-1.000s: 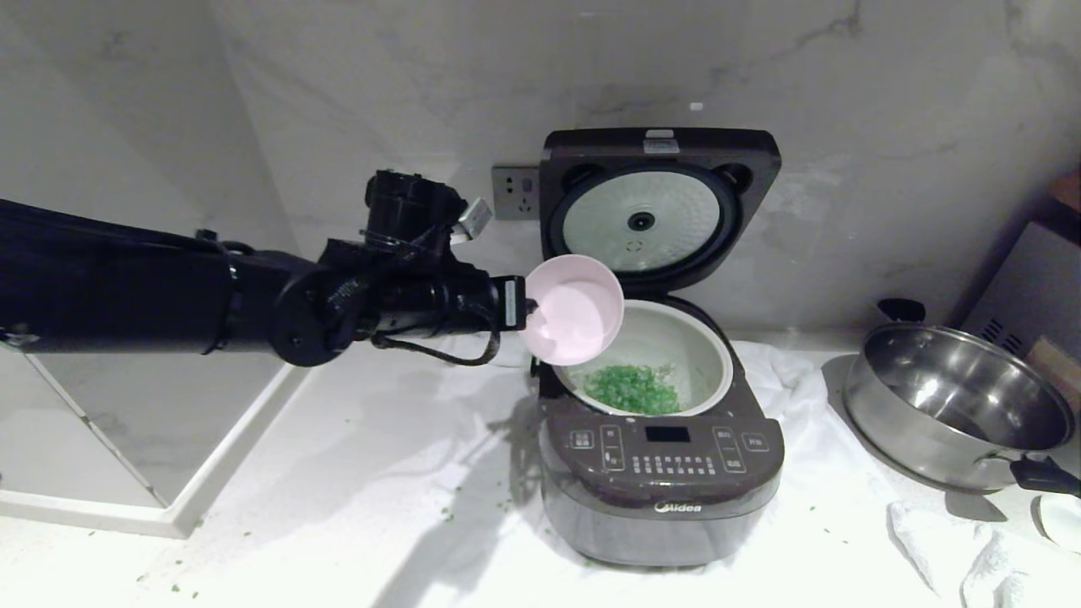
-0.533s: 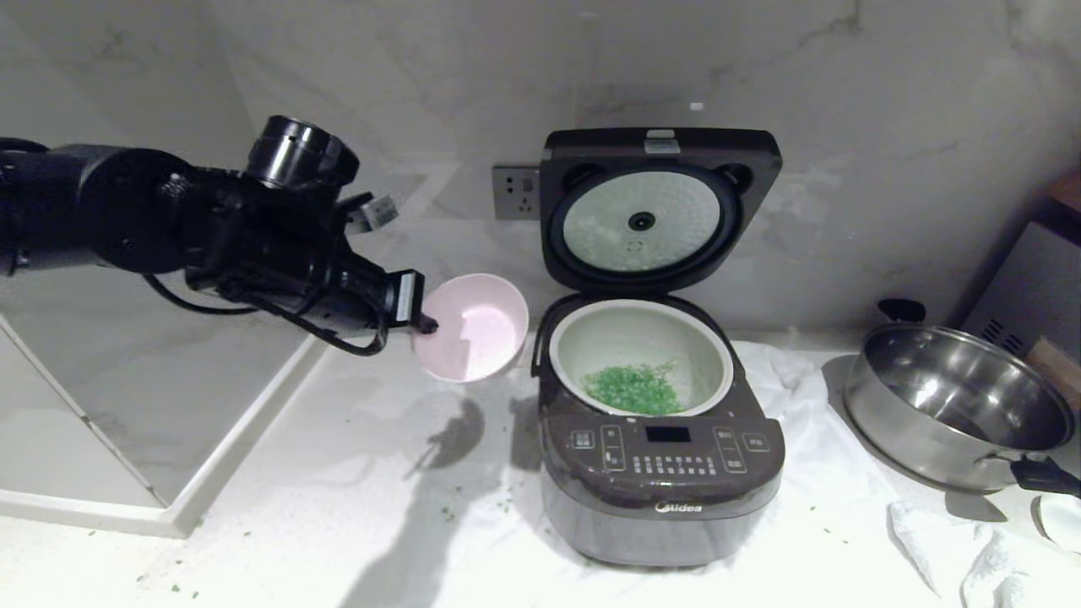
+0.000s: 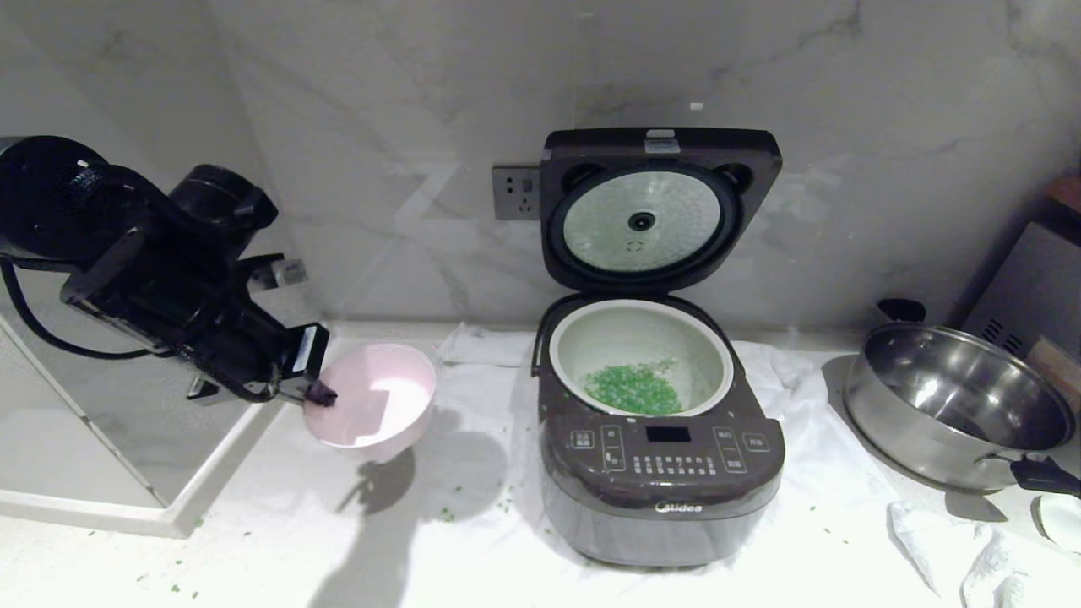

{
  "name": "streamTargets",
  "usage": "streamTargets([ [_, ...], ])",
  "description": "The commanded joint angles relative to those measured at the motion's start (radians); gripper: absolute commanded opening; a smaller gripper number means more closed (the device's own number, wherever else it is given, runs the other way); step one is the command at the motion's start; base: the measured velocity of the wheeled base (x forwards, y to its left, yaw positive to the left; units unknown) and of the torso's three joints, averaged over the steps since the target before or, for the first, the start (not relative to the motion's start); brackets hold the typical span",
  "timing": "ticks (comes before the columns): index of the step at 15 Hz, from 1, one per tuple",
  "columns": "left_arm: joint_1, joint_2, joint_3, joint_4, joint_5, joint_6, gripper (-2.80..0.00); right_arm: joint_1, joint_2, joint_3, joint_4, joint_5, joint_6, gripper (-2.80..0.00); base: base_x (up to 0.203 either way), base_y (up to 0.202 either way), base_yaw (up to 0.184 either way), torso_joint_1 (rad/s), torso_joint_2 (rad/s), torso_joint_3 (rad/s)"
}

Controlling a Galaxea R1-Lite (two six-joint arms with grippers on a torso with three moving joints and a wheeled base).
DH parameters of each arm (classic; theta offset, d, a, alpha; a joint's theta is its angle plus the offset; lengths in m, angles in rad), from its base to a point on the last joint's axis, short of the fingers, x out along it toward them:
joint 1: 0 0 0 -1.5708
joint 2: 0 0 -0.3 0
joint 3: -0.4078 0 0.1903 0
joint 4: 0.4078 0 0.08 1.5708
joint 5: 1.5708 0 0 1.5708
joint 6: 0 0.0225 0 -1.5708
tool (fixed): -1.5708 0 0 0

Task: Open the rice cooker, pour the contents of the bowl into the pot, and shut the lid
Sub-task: Place the bowl on the table

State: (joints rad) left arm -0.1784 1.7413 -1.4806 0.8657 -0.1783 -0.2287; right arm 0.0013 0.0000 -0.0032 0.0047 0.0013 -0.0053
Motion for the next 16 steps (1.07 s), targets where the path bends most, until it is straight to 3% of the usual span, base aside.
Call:
streamTargets([
  [1, 0.047, -0.034, 0.099, -0.025, -0.013, 0.034, -2.80, 0.000, 0.000, 0.000, 0.000, 0.000, -0.001, -2.80, 0.000, 0.000, 0.000, 0.000, 0.00, 0.000],
  [4, 0.116, -0.077, 0.282, -0.194, -0.035, 0.084, -2.80, 0.000, 0.000, 0.000, 0.000, 0.000, -0.001, -2.80, 0.000, 0.000, 0.000, 0.000, 0.00, 0.000],
  [7, 0.233, -0.086, 0.400, -0.280, -0.042, 0.165, -2.80, 0.000, 0.000, 0.000, 0.000, 0.000, 0.001, -2.80, 0.000, 0.000, 0.000, 0.000, 0.00, 0.000],
  [16, 0.392, -0.030, 0.687, -0.433, 0.003, 0.156, -2.80, 0.000, 0.000, 0.000, 0.000, 0.000, 0.000, -2.80, 0.000, 0.000, 0.000, 0.000, 0.00, 0.000],
])
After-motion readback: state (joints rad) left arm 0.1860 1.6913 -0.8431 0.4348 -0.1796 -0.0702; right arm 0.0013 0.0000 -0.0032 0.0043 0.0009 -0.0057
